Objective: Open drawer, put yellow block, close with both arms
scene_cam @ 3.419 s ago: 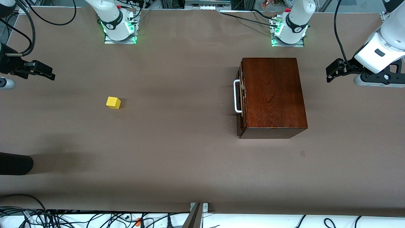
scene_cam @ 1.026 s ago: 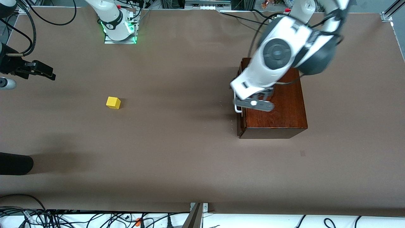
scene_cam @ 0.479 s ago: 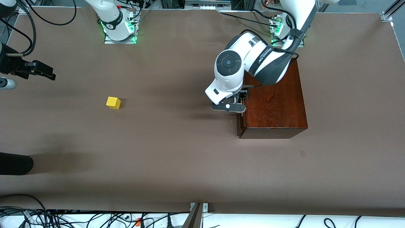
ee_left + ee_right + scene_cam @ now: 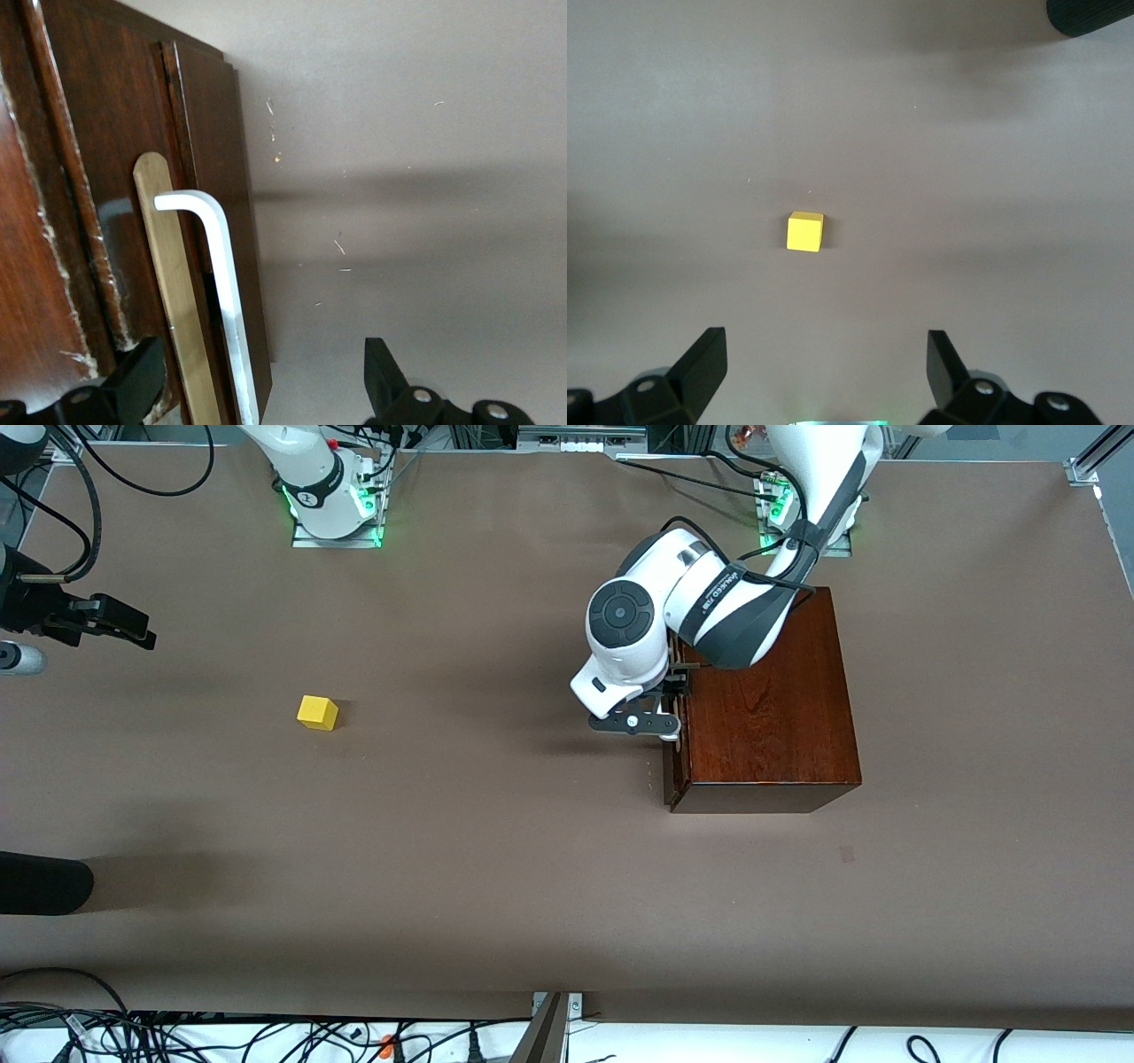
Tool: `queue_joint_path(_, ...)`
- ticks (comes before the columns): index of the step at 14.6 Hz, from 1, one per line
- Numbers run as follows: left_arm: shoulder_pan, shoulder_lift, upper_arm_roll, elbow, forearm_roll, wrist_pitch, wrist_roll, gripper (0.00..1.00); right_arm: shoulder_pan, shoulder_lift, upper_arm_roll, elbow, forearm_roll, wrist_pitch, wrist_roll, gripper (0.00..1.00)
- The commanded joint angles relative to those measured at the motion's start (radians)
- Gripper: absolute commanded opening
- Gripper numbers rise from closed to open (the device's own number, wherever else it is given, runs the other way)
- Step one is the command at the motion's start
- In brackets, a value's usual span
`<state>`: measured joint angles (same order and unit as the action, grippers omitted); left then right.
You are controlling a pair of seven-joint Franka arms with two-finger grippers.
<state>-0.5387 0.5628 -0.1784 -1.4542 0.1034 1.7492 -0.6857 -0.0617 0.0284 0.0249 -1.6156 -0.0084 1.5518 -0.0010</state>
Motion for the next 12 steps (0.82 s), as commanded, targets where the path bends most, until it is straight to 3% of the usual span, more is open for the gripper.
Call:
queue_joint_path(1, -0.024, -0.012, 0.010, -0.040, 0.028, -0.002, -0.037, 1.00, -0.009, -0.002, 0.009, 0.006, 0.004, -0.001, 0.006, 1.00)
queue_joint_path(12, -0.029, 0.025, 0.008, -0.051, 0.099, 0.030, -0.067, 1.00, -0.009, -0.002, 0.009, 0.006, 0.004, -0.001, 0.006, 1.00)
